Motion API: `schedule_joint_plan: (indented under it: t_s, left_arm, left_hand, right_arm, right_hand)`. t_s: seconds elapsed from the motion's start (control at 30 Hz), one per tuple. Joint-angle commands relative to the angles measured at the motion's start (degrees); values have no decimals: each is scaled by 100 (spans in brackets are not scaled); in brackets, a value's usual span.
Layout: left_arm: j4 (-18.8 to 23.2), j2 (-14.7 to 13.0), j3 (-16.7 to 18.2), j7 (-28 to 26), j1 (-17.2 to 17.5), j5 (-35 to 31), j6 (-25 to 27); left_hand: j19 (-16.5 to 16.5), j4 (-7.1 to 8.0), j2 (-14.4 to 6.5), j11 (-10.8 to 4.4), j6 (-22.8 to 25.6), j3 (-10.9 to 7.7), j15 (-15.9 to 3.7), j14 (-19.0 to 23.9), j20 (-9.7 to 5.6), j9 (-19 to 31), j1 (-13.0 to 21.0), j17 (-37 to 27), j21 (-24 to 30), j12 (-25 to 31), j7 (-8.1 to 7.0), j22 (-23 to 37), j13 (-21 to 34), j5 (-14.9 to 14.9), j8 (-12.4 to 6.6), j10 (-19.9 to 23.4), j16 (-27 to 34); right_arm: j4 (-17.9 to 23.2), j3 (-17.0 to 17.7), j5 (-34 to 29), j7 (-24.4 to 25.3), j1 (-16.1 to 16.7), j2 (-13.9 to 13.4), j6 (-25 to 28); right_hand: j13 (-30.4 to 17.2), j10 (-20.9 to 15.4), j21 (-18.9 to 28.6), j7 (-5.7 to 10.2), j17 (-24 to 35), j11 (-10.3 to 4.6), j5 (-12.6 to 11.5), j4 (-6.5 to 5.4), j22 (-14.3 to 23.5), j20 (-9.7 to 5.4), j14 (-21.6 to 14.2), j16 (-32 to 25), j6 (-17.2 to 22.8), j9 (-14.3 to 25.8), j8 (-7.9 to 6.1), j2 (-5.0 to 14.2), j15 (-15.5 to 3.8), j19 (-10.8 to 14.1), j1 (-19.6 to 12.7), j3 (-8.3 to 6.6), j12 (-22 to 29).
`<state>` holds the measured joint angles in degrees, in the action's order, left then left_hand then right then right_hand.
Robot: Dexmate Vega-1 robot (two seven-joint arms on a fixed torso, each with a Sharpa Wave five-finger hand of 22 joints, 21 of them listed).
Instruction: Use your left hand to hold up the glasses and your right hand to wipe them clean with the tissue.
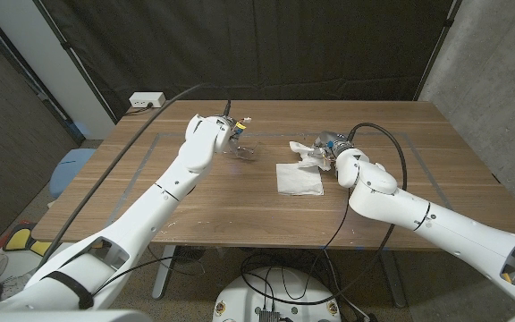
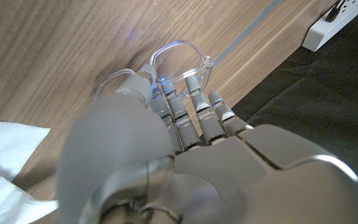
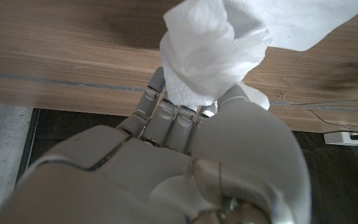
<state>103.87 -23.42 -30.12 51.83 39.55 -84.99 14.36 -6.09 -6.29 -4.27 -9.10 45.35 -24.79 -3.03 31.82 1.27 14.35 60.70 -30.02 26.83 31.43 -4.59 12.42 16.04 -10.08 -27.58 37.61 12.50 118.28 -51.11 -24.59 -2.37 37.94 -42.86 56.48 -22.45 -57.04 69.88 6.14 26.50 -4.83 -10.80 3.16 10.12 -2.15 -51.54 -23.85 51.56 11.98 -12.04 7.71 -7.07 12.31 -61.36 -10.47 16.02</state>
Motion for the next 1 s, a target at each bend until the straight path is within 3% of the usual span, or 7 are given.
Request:
schedule_joint_plan:
  t_s: [0.03,0.17,0.37,0.5,0.73,0.9,1.0]
  left_arm:
    - [-242,34,-69,720,-214,-113,-315]
    - [-481,34,-228,1347,-467,-138,-603]
    - [-489,28,-194,1477,-515,-117,-685]
    - [-401,-1,-124,1424,-489,-99,-673]
    - [-266,-50,8,1257,-405,-79,-593]
    - [-178,-99,135,1101,-339,45,-567]
    - [-95,-139,223,947,-279,142,-545]
  left_hand:
    - [142,93,108,3,-451,38,-652,-259,51,-126,-153,62,-40,-305,-79,-14,-100,18,242,-284,-75]
    - [475,233,212,110,-1372,185,-413,-869,114,-217,-468,113,-146,-681,-131,-27,-123,-13,658,-766,-147]
    - [809,410,358,367,-2531,432,-56,-1875,221,-181,-864,265,-241,-1110,-72,-24,-49,-84,1123,-1739,-251]
    - [908,497,403,451,-2989,566,144,-2407,243,-152,-1043,431,-251,-1405,-61,-17,-72,-121,1296,-2366,-252]
    - [1069,605,374,606,-3640,677,303,-2853,298,-131,-1219,591,-289,-1618,44,-15,-86,-151,1531,-2811,-241]
    - [1125,719,321,674,-3790,745,341,-2986,295,-113,-1383,642,-297,-1653,155,-13,-77,-151,1563,-2939,-229]
    - [1148,763,320,708,-3890,784,362,-3036,296,-104,-1455,666,-301,-1678,172,-13,-71,-151,1588,-3031,-224]
  right_arm:
    - [40,-5,158,303,20,-20,19]
    - [68,62,213,450,87,-24,-27]
    - [37,-265,242,-85,-318,-104,187]
    - [-2,-593,190,-482,-666,-119,381]
    - [-53,-865,274,-837,-1007,-99,543]
    - [-45,-785,490,-795,-994,-83,510]
    - [-32,-810,540,-748,-1011,-71,525]
  right_hand:
    - [9,70,-49,2,-70,-8,-8,-51,-1,-38,89,101,-69,-2,23,-3,-494,-33,126,-15,-51]
    - [-7,46,-71,-5,-118,-5,-7,-83,-5,-35,142,192,-111,-21,27,-56,-481,-14,245,0,-44]
    - [40,968,-312,-21,-351,144,-43,-262,-20,117,1020,795,-856,-24,141,-266,-103,-230,797,172,-389]
    - [252,1808,-567,-2,-555,254,-77,-383,-16,249,1535,1156,-1460,-27,154,-404,167,-420,1209,335,-543]
    - [607,2815,-902,-103,-843,501,-142,-627,-9,468,2300,1335,-2168,-45,184,-734,578,-608,1932,747,-563]
    - [832,3233,-1174,-244,-1020,770,-191,-895,-6,659,2723,1333,-2696,-52,190,-876,808,-798,2559,1076,-530]
    - [892,3394,-1264,-250,-1072,899,-214,-953,-6,690,2879,1339,-2920,-55,203,-924,870,-853,2713,1173,-534]
